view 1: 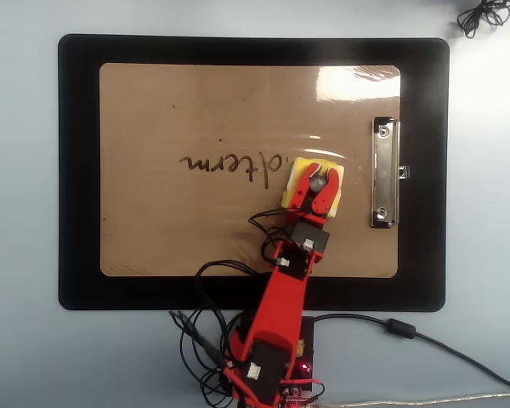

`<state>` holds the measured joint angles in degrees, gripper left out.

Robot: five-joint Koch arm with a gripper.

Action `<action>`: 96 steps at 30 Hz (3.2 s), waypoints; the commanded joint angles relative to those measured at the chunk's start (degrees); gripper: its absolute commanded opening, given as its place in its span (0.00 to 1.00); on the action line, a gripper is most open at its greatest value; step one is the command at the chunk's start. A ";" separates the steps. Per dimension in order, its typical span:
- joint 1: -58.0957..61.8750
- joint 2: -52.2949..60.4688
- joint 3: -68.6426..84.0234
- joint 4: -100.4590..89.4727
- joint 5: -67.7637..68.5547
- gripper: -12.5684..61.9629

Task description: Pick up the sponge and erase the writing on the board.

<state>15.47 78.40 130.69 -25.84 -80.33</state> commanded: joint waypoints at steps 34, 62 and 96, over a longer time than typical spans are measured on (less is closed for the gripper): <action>-17.05 -22.68 -25.31 -0.44 -14.15 0.06; -26.28 -8.09 -8.96 -0.70 -13.80 0.06; -38.06 7.21 1.67 11.34 -14.15 0.06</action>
<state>-21.71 79.98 127.71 -15.21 -93.34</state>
